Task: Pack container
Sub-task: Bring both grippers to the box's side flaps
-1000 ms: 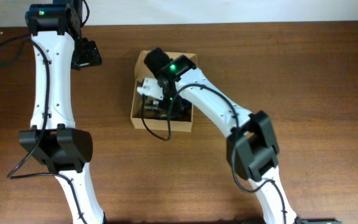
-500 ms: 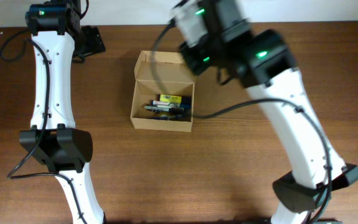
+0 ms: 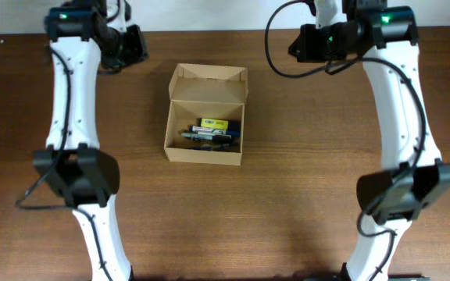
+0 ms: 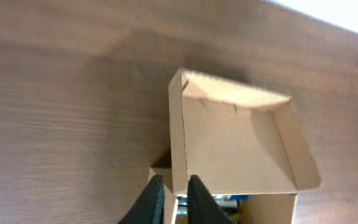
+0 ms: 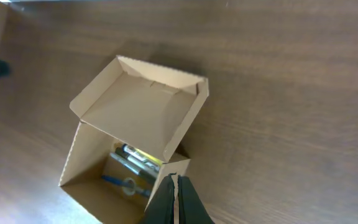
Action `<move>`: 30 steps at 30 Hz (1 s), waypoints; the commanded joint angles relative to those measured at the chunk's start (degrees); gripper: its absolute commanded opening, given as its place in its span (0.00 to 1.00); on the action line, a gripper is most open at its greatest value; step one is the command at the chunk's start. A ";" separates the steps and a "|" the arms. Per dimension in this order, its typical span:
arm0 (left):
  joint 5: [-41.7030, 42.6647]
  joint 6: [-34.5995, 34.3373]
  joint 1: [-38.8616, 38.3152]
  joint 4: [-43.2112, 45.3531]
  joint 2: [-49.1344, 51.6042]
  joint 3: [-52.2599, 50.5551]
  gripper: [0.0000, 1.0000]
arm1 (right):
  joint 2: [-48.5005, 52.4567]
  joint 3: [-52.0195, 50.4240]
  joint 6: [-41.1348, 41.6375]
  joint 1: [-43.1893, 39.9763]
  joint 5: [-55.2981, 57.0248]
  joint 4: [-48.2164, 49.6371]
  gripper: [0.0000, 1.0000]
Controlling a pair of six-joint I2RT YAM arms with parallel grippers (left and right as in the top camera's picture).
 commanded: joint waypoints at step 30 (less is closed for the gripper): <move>27.23 -0.94 2.43 11.76 23.56 -0.35 0.05 | 27.71 -0.42 6.97 2.78 -14.82 5.55 0.03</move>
